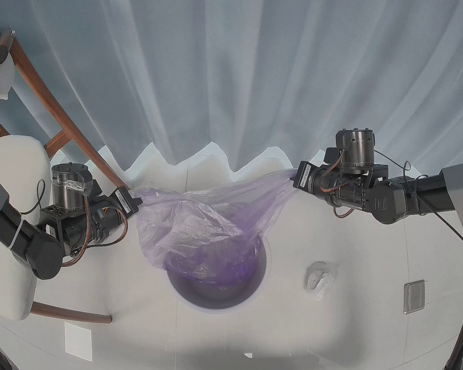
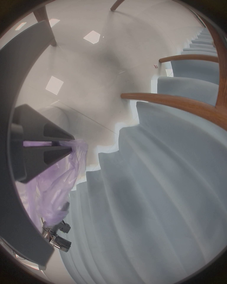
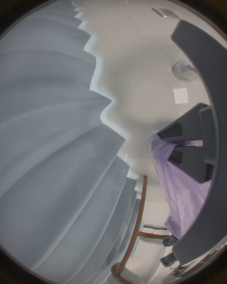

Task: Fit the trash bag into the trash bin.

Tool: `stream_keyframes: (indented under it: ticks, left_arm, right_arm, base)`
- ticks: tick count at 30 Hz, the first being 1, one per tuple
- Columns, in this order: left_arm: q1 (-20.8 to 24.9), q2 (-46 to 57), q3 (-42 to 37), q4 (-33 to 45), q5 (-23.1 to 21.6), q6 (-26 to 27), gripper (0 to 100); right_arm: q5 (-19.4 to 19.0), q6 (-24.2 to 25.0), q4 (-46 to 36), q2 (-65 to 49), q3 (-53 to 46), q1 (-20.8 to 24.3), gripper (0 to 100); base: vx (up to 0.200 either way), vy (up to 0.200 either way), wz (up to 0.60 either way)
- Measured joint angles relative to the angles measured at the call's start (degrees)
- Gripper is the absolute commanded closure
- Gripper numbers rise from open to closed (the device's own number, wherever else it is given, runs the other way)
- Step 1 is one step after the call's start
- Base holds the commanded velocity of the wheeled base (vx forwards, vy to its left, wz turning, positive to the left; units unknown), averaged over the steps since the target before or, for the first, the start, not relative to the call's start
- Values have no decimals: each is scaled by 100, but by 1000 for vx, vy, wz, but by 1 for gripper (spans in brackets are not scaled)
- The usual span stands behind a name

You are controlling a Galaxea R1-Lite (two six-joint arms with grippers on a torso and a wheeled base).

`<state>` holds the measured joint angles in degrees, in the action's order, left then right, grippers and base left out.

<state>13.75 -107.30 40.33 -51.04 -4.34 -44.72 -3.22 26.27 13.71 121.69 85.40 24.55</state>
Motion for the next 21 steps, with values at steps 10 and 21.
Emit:
stream_keyframes:
  ticks: [10, 21]
  left_arm:
    - [-190, -374, -169, -13, 467, 35, 100]
    - [-160, -923, -367, -115, 639, 82, 100]
  right_arm:
    - [295, 2, -419, 382, 633, -234, 100]
    - [340, 16, -390, 513, 302, -282, 100]
  base:
    - [0, 0, 0]
    - [0, 0, 0]
